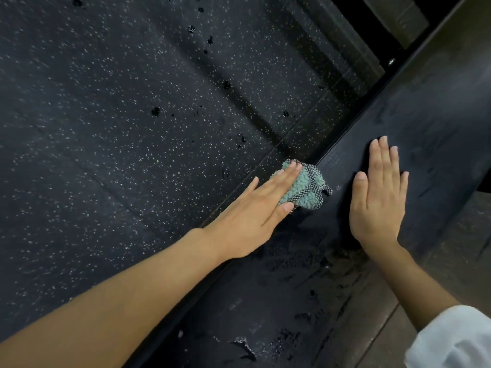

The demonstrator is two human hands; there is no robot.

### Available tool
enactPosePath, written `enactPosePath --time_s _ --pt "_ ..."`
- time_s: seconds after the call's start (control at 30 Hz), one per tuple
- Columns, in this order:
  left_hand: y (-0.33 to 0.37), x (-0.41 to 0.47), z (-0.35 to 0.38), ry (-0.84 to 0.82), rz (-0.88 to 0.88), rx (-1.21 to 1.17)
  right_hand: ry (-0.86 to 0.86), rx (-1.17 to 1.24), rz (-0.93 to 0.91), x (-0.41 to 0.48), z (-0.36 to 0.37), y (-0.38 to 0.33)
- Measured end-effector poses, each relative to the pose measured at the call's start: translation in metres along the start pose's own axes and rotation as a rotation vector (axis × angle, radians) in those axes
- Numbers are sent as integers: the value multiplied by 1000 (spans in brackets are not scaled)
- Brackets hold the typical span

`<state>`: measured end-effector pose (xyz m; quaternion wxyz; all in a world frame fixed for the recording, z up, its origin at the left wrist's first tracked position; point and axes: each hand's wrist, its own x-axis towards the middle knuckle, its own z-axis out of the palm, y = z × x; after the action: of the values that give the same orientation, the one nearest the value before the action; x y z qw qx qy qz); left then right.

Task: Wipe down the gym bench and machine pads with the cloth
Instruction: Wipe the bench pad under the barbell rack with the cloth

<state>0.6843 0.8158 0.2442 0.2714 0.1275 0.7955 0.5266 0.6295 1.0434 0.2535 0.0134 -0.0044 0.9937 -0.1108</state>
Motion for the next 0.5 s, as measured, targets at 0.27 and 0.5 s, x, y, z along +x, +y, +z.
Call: enactPosePath --time_s 0.27,0.5 --pt "-9 -49 10 3 -36 -7 0 35 36 -24 3 -17" --pt "-10 -55 5 -40 -43 56 -1 -18 0 -50 9 -27"
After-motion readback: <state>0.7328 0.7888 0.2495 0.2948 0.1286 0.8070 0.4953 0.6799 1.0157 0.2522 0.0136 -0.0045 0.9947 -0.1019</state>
